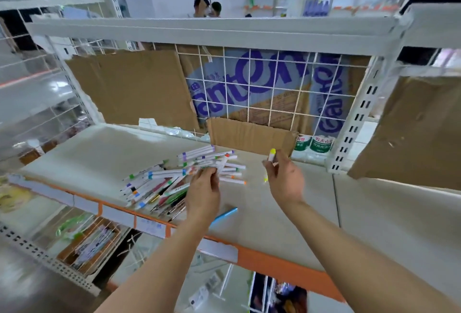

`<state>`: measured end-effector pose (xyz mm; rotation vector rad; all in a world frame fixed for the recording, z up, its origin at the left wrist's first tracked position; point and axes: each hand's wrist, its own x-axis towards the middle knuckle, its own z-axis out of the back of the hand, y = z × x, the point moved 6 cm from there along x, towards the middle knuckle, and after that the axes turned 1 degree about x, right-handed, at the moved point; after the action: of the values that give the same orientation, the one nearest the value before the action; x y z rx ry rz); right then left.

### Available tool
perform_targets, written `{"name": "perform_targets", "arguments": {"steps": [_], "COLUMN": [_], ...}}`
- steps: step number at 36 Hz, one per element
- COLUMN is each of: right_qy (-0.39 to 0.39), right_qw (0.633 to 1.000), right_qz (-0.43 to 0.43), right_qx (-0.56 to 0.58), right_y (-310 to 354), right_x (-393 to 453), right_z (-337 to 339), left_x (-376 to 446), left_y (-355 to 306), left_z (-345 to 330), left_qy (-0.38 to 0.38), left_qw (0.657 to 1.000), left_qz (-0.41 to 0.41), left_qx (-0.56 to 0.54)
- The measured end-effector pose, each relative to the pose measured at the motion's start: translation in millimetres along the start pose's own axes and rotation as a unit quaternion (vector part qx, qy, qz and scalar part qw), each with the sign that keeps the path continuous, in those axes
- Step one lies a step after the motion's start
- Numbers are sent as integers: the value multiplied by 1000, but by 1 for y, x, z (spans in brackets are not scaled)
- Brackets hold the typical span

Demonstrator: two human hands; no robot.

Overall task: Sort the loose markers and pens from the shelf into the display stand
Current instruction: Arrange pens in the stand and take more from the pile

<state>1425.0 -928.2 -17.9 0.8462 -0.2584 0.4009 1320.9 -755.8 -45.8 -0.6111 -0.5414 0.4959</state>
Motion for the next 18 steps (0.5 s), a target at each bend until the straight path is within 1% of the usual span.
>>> {"name": "perform_targets", "arguments": {"steps": [6,9,18], "right_qy": [-40,-50,-99], "right_qw": [997,993,973], "right_qz": [-45,-77,-179], "right_qx": [-38,-78,-107], "right_y": [-22,-37,-77], "right_x": [-23,-34,-80], "right_z": [27,44,117], "left_x": [0,-4,-31], "left_y": [-17,-30,-93], "left_z": [-20,-31,-73], "left_qy": [40,69,142], "left_qw": [998,995,975], "left_qz": [-49,-67,-136], "left_qx": [-15,-37,-106]}}
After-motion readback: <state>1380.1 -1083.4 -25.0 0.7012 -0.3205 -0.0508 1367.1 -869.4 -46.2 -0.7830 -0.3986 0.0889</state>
